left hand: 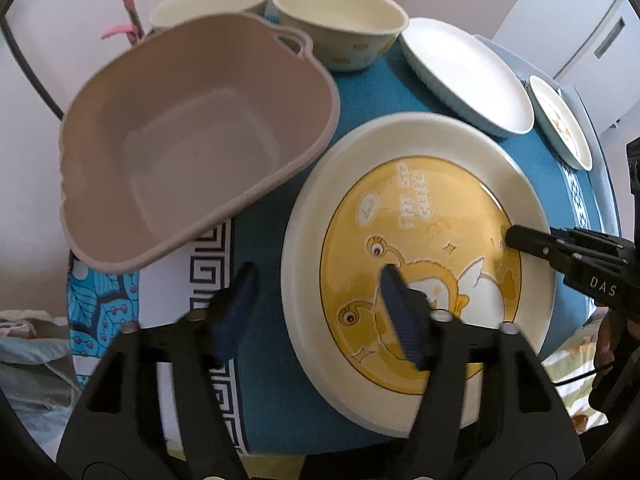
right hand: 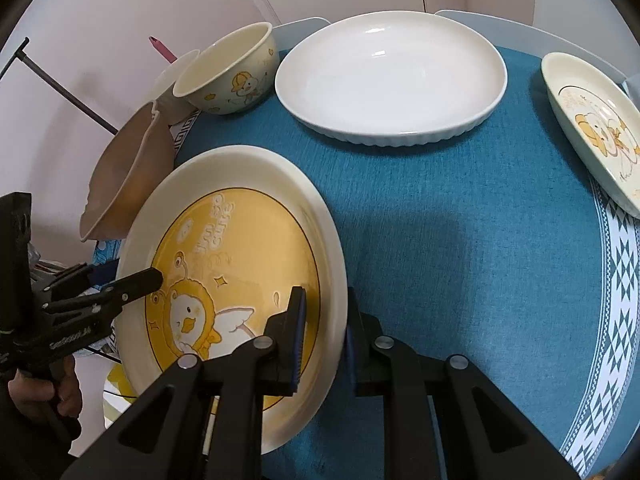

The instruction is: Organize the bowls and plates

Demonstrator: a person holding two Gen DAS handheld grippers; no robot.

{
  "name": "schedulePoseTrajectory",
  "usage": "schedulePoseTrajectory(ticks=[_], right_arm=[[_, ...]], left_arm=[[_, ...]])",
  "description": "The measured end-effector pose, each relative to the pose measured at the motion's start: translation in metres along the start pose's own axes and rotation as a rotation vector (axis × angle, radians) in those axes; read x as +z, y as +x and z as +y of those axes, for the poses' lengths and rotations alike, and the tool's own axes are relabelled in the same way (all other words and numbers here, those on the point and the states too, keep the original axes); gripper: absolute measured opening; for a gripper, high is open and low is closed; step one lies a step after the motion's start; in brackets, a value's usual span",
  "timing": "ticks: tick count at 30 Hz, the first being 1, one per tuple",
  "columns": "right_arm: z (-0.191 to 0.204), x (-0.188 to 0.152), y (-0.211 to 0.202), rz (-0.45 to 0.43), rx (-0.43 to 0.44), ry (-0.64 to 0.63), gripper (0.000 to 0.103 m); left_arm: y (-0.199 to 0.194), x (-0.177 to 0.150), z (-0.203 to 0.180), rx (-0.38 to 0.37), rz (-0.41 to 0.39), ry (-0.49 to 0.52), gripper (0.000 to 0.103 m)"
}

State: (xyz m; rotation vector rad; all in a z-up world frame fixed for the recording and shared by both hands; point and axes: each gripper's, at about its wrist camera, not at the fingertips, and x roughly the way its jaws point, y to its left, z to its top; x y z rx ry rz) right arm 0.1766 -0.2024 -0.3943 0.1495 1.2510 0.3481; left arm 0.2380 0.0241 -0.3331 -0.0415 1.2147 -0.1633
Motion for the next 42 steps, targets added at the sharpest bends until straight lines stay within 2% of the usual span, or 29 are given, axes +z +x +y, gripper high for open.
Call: schedulePoseTrajectory(ticks=[2,9,13,16,18,19,20,21,22,23,27,32,35,39,42], right_arm=[[0.004,-0.001,-0.001,-0.001,-0.009,-0.026,0.019],[0.008,0.003,-0.029,-0.02,-0.04,-0.033,0.02],[0.019,0.012,-0.068,-0.083,-0.058,-0.066,0.02],[0.024,0.023,-0.095,-0.148,-0.072,-0.079,0.02],[0.023,0.031,-0.111,-0.186,-0.076,-0.084,0.021],[0.022,0.038,-0.12,-0.213,-0.082,-0.089,0.027],[0.02,0.044,-0.128,-0.235,-0.093,-0.094,0.048],[0.019,0.048,-0.134,-0.251,-0.1,-0.097,0.062],[0.014,0.056,-0.142,-0.276,-0.098,-0.099,0.09],[0.009,0.064,-0.149,-0.299,-0.086,-0.099,0.101],[-0.015,0.096,-0.167,-0.385,-0.052,-0.107,0.102],[-0.05,0.14,-0.15,-0.243,-0.11,-0.19,0.102],[-0.072,0.159,-0.138,-0.206,-0.072,-0.218,0.102],[-0.094,0.18,-0.108,-0.118,-0.081,-0.309,0.102],[-0.114,0.195,-0.076,-0.029,-0.009,-0.346,0.102]], left_arm=[[-0.002,0.001,-0.002,0.005,-0.004,-0.001,0.063],[-0.036,0.0,-0.004,0.01,-0.039,-0.006,0.063],[-0.076,0.008,-0.008,-0.003,-0.105,-0.002,0.063],[-0.11,0.022,-0.018,-0.012,-0.205,0.022,0.063],[-0.125,0.033,-0.025,-0.003,-0.258,0.035,0.068],[-0.132,0.041,-0.029,0.006,-0.288,0.037,0.084],[-0.138,0.048,-0.032,0.009,-0.316,0.036,0.099],[-0.144,0.057,-0.036,0.004,-0.355,0.035,0.103],[-0.149,0.064,-0.039,-0.005,-0.383,0.034,0.103],[-0.151,0.071,-0.044,-0.011,-0.393,0.033,0.103],[-0.144,0.104,-0.06,-0.03,-0.364,0.009,0.103],[-0.117,0.119,-0.074,-0.038,-0.301,-0.06,0.103],[-0.095,0.128,-0.085,-0.028,-0.245,-0.122,0.103],[-0.054,0.135,-0.097,-0.022,-0.175,-0.201,0.103],[-0.021,0.137,-0.099,-0.024,-0.112,-0.267,0.103]])
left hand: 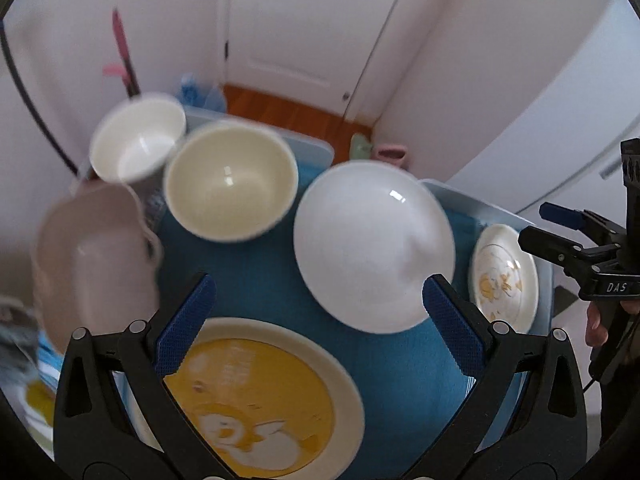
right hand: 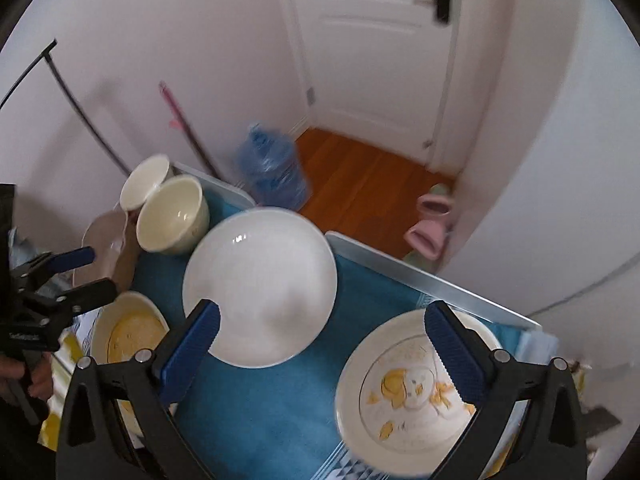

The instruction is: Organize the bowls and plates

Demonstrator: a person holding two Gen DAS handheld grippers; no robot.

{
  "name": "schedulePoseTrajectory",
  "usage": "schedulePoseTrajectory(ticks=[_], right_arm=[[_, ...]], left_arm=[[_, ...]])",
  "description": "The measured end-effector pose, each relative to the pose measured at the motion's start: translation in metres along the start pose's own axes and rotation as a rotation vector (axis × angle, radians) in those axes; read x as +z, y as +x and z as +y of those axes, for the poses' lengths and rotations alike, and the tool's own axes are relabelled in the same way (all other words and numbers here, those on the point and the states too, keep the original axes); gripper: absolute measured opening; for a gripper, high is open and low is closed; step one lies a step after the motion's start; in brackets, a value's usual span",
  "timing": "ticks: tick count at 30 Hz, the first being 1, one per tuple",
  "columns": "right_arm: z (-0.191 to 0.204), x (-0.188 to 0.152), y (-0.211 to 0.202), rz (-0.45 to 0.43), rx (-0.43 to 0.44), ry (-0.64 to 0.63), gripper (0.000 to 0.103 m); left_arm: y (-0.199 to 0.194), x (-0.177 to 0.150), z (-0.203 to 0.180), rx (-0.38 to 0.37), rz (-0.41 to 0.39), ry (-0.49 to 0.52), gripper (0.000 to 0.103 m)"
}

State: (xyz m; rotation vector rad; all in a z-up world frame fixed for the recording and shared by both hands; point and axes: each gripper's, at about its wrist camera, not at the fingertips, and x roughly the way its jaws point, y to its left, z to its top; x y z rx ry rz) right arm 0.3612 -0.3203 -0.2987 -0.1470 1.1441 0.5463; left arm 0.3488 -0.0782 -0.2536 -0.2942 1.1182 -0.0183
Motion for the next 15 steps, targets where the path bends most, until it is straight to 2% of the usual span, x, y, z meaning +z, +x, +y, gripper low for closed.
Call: schedulePoseTrajectory(ticks=[3,8,11,15], right_arm=[[-0.012,0.004,0.031,0.061,0.054,-0.037,0.1],[-0.02,0.004,0.075,0.148,0.148,-0.058,0.071],[-0.02,0.001,0.089,0.183,0.175,-0.07,0.06],[-0.021,0.001,0.104,0.21,0.197,-0.084,0.051]], left_arm=[[0.031,-0.004,0.002,0.013,0.053,-0.053,0.101],[0.069,-0.008,0.005,0.009,0.125,-0.091,0.08],[0.085,-0.012,0.006,0.007,0.152,-0.095,0.068],[0.099,-0.016,0.009,0.005,0.164,-0.099,0.06]])
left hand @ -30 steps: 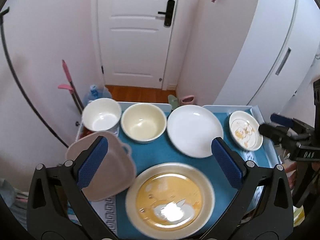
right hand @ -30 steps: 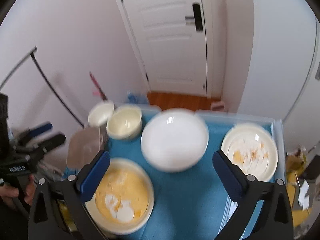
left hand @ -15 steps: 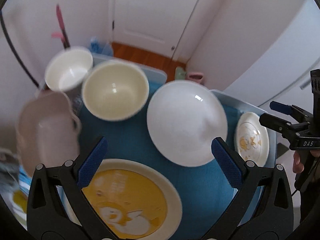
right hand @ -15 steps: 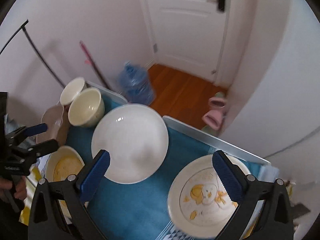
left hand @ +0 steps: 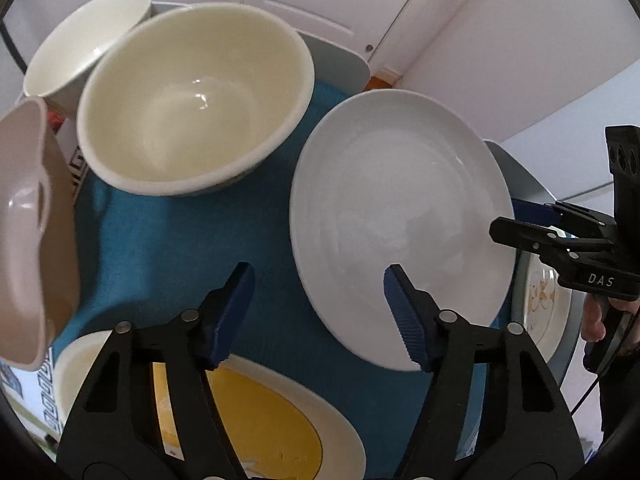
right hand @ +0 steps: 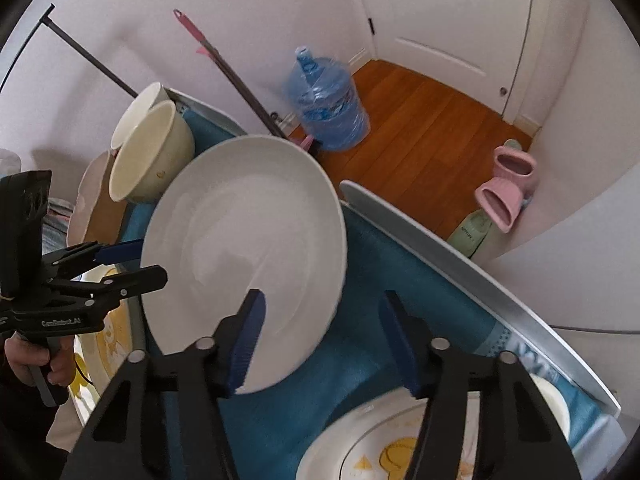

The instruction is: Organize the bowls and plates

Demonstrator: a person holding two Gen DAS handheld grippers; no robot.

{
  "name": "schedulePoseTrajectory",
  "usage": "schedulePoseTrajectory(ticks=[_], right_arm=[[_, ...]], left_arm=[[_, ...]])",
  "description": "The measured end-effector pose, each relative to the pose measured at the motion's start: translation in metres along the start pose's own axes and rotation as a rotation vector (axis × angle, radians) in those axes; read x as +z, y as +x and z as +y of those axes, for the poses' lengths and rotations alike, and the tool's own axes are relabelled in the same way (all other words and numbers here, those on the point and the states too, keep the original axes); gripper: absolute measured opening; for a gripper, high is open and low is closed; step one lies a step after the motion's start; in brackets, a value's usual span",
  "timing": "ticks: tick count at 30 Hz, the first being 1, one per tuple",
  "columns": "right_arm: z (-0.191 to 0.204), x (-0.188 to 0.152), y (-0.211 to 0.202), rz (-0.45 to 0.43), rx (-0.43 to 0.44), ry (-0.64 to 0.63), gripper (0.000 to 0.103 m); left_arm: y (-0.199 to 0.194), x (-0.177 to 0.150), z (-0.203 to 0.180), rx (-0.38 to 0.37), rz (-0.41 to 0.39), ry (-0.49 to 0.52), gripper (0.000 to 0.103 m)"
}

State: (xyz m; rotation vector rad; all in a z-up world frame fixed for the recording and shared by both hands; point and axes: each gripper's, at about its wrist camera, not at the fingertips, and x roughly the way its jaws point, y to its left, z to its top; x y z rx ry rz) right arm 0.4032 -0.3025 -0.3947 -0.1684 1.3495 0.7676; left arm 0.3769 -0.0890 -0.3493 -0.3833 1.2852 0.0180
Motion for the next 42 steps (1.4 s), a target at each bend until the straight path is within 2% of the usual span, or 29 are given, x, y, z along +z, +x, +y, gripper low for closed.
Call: schedulePoseTrajectory(ticks=[2,3,4,7,8,13,19,27,35,42], right_arm=[[-0.002,0.0,0.003,0.005,0.01,-0.004,0.043],[-0.002,0.0,0.005,0.007,0.015,-0.006,0.041],[-0.003,0.001,0.006,0.01,0.018,-0.007,0.035],[0.0,0.001,0.013,0.016,0.025,-0.018,0.03],[0.001,0.002,0.014,0.018,0.019,-0.021,0.025],[0.0,0.001,0.014,0.004,0.01,-0.024,0.021],[0.001,0.0,0.015,-0.004,-0.001,-0.034,0.02],[0.005,-0.004,0.007,-0.018,-0.003,-0.044,0.02],[0.017,-0.011,-0.022,-0.079,-0.007,-0.049,0.02],[0.05,-0.025,-0.066,-0.153,-0.014,-0.033,0.02]], left_arm=[[0.006,-0.001,0.0,-0.003,0.007,0.003,0.048],[0.009,-0.001,0.001,-0.001,0.006,0.006,0.048],[0.009,-0.002,0.001,0.001,-0.007,0.012,0.044],[0.011,-0.004,0.001,0.005,-0.01,0.015,0.023],[0.011,-0.005,0.001,0.002,-0.015,0.016,0.021],[0.011,-0.01,0.004,0.002,-0.025,0.009,0.02],[0.013,-0.009,0.0,0.026,-0.031,0.017,0.02],[-0.003,-0.018,-0.026,0.054,-0.062,0.04,0.02],[-0.043,-0.039,-0.053,0.06,-0.129,0.068,0.02],[-0.099,-0.056,-0.062,0.036,-0.214,0.129,0.02]])
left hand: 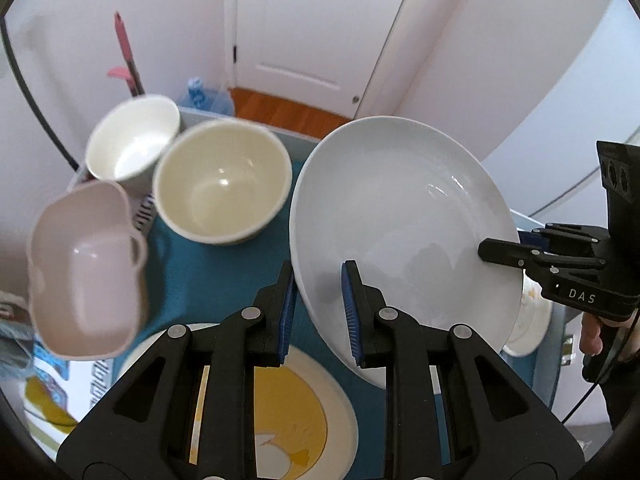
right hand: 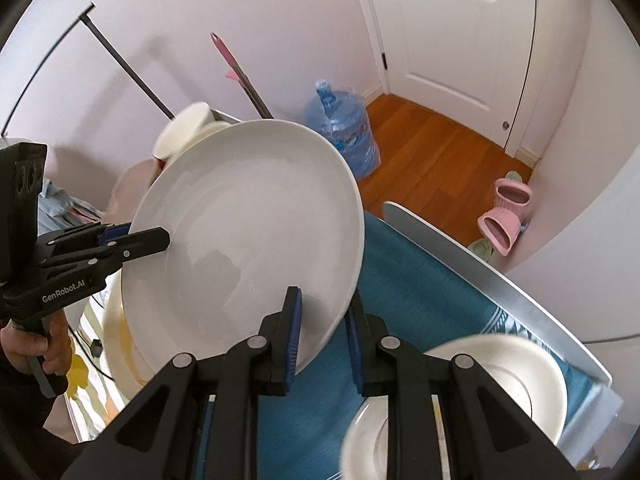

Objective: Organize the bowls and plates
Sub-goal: 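Lift the white plate and lower it onto the yellow plate, release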

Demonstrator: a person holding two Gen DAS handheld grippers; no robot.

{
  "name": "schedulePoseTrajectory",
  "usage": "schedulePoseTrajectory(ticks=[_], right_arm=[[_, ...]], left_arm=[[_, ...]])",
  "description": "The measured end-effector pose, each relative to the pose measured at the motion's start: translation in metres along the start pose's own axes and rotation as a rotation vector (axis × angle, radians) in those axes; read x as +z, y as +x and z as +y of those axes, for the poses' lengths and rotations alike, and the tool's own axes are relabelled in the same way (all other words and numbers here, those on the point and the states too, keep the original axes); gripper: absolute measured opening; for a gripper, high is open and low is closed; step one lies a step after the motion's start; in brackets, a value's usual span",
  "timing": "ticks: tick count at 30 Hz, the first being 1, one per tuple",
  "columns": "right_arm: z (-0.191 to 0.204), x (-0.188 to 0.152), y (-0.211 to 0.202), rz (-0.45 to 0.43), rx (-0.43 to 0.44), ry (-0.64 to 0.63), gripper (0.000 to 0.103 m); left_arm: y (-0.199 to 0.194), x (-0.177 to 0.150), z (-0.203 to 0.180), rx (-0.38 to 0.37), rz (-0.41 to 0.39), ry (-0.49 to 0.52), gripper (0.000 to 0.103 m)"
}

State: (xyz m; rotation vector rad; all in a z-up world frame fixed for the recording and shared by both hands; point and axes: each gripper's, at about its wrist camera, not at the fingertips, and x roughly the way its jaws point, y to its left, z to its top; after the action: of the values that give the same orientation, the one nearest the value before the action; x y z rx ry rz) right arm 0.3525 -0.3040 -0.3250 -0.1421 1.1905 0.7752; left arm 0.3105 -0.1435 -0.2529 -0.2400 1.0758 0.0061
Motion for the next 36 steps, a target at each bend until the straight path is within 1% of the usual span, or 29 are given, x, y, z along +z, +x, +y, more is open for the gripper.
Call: schedulePoseTrajectory(ticks=[3,4,5,9,10,11,13,16,21,25,28,31,36], right_arm=[[0.022,-0.006,-0.018,-0.03,-0.014,0.013,0.02],[0.031,-0.009,-0.024,-0.041,-0.021,0.022,0.02],[0.039,-0.012,-0.029,-0.05,-0.026,0.031,0.02],[0.074,-0.029,-0.042,-0.078,-0.056,0.078,0.02],[0.083,-0.035,-0.043,-0.083,-0.063,0.095,0.02],[0.09,-0.039,-0.043,-0.087,-0.067,0.11,0.02],[0.109,-0.052,-0.04,-0.092,-0.073,0.153,0.02],[0.132,-0.069,-0.029,-0.09,-0.088,0.22,0.02],[0.161,-0.105,-0.004,-0.088,-0.101,0.324,0.02],[0.173,-0.126,0.018,-0.073,-0.123,0.38,0.02],[0.172,-0.132,0.027,-0.061,-0.144,0.397,0.02],[0.171,-0.132,0.032,-0.057,-0.157,0.397,0.02],[0.175,-0.126,0.038,-0.053,-0.191,0.362,0.02]], left_arm=[[-0.025,-0.005,0.001,-0.018,-0.027,0.038,0.02],[-0.032,0.002,0.008,-0.026,-0.032,0.048,0.02],[-0.039,-0.002,0.011,-0.034,-0.037,0.06,0.02],[-0.066,-0.009,0.026,-0.071,-0.03,0.115,0.02],[-0.071,-0.013,0.032,-0.083,-0.025,0.129,0.02],[-0.079,-0.011,0.041,-0.091,-0.021,0.138,0.02],[-0.084,-0.015,0.057,-0.102,-0.013,0.162,0.02],[-0.092,-0.03,0.077,-0.121,0.012,0.204,0.02],[-0.08,-0.051,0.102,-0.146,0.067,0.275,0.02],[-0.065,-0.068,0.112,-0.151,0.108,0.309,0.02],[-0.051,-0.076,0.116,-0.153,0.13,0.319,0.02],[-0.036,-0.085,0.118,-0.137,0.141,0.336,0.02],[-0.021,-0.094,0.123,-0.13,0.166,0.315,0.02]])
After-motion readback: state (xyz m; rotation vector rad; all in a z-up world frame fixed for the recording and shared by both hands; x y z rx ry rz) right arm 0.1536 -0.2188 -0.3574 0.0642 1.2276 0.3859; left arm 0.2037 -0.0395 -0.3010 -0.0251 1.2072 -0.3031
